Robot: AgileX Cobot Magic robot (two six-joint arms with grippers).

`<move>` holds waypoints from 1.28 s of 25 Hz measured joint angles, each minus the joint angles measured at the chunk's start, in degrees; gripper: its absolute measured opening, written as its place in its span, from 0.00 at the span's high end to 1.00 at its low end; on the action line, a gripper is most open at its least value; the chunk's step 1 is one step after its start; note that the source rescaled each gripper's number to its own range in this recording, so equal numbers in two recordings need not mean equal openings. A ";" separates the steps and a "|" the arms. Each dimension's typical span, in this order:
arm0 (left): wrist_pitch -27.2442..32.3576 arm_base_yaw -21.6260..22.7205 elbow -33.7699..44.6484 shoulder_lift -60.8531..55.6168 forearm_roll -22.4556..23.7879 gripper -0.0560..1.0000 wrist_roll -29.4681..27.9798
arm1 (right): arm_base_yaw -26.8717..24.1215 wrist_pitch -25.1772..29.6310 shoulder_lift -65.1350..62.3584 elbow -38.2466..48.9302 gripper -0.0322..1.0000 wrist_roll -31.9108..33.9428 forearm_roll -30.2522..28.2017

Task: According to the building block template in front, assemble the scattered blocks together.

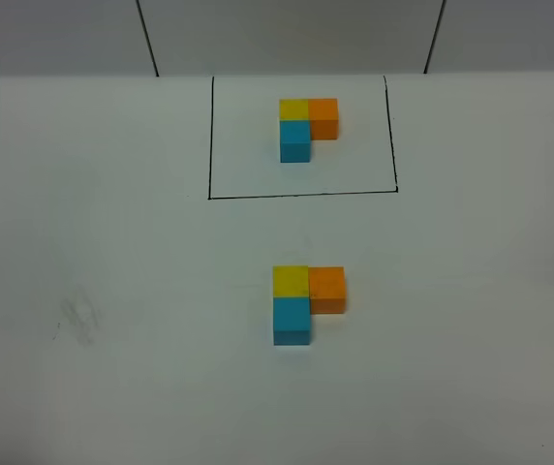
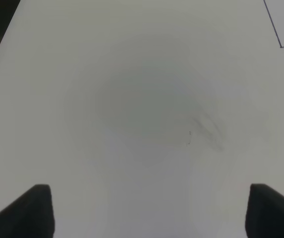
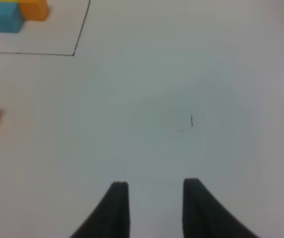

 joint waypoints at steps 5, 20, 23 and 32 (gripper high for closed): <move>0.00 0.00 0.00 0.00 0.00 0.33 0.00 | 2.79 0.00 0.00 0.00 0.97 0.00 0.00; 0.00 0.00 0.00 0.00 0.00 0.33 0.00 | 2.79 0.00 0.00 0.00 0.97 -0.05 0.00; 0.00 0.00 0.00 0.00 0.00 0.33 0.00 | 2.79 0.00 0.00 0.00 0.97 -0.05 0.00; 0.00 0.00 0.00 0.00 0.00 0.33 0.00 | 2.79 0.00 0.00 0.00 0.97 0.01 0.00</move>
